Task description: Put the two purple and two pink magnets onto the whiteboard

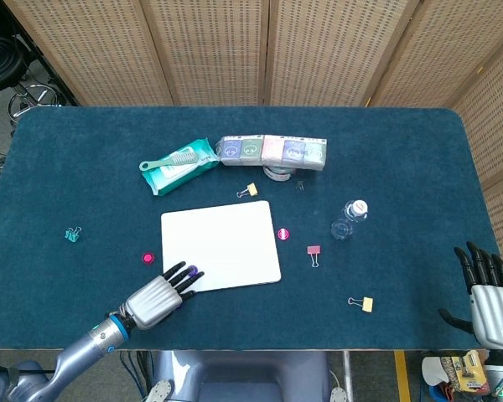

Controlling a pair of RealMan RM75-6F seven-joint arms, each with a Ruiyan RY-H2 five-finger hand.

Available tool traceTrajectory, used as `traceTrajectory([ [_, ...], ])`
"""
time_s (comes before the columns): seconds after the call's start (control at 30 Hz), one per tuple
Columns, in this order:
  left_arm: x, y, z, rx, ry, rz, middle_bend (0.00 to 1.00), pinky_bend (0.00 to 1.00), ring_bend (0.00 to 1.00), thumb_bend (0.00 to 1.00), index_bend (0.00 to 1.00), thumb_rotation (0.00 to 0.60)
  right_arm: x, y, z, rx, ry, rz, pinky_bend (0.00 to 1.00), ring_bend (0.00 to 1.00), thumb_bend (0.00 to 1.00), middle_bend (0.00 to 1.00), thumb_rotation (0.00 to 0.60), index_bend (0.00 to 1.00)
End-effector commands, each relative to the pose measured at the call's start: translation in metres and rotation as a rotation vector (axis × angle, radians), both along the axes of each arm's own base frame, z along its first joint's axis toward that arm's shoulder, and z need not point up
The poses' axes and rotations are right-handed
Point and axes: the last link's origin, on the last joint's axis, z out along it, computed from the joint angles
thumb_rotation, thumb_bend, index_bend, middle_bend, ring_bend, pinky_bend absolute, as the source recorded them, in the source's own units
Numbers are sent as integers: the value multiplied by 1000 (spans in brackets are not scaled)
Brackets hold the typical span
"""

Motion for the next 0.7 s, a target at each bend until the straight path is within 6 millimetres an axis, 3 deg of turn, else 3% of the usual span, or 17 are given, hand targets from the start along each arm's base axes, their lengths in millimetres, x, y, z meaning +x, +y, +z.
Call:
traceTrajectory([
  [0.03, -1, -1, -3, -3, 6, 2, 0, 0, 0, 326, 306, 600, 0, 0, 0, -1, -1, 0, 0, 0, 0, 0, 600, 32],
  [0.7, -2, 2, -10, 2, 10, 12, 0, 0, 0, 326, 337, 600, -1, -1, 1, 0, -3, -4, 0, 0, 0, 0, 600, 32],
])
